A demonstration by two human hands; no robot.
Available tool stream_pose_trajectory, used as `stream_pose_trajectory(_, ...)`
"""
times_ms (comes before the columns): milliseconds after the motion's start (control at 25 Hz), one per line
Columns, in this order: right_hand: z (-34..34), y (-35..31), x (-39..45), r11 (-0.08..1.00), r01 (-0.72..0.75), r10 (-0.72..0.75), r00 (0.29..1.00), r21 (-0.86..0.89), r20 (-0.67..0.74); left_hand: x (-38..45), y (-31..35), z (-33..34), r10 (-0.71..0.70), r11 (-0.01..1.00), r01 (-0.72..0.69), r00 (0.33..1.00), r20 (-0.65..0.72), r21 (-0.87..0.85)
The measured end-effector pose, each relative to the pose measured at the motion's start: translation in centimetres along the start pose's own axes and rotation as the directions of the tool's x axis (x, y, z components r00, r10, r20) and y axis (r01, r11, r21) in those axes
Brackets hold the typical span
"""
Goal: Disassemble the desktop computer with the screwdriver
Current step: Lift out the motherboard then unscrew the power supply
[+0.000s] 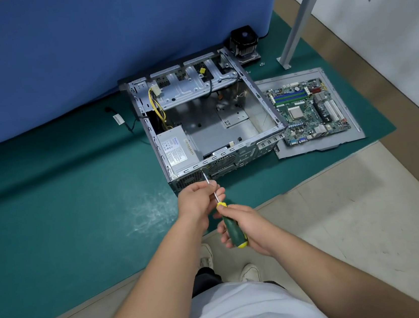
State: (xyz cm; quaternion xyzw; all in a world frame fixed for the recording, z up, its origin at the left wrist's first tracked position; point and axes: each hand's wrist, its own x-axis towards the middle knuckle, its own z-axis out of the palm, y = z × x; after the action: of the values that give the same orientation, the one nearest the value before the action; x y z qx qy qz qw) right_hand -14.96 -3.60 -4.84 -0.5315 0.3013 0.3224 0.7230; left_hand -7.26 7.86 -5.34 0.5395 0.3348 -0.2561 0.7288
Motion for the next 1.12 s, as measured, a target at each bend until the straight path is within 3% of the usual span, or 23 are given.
stream_pose_trajectory(120,-0.7,0.1,-0.3,0.989,-0.096,0.086,0.992,0.109,0.093,-0.1,0.2,-0.2,-0.014,0.998,0.019,0.995,0.094,-0.053)
stream_pose_trajectory(240,-0.3,0.2,-0.2,0.998,-0.003,0.002,1.000,0.059,0.015,-0.2,0.3,-0.4,-0.021,0.997,0.032,0.987,0.160,-0.069)
stream_pose_trajectory(440,0.9,0.7,0.4,0.985,0.094,-0.111,0.987,-0.148,-0.112,-0.2,0.0,-0.5,0.034,0.987,-0.035,0.999,0.010,0.156)
stream_pose_trajectory(560,0.5,0.3,0.3,0.994,0.091,-0.096,0.991,-0.056,-0.089,-0.1,0.1,-0.4,0.044,0.990,-0.042,0.999,-0.012,0.137)
stream_pose_trajectory(760,-2.0,0.4,-0.2,0.991,-0.086,0.083,0.996,0.100,0.036,-0.2,-0.6,0.4,0.014,0.998,-0.020,0.996,0.091,0.061)
stream_pose_trajectory(880,-2.2,0.7,0.0,0.994,-0.021,0.024,0.999,0.109,-0.028,-0.1,-0.9,0.8,-0.001,1.000,-0.003,0.993,0.120,0.028)
stream_pose_trajectory(1120,-1.4,1.0,0.2,0.996,0.089,-0.087,0.990,0.018,-0.108,0.4,-1.7,0.9,0.065,0.987,-0.060,0.998,-0.027,0.150)
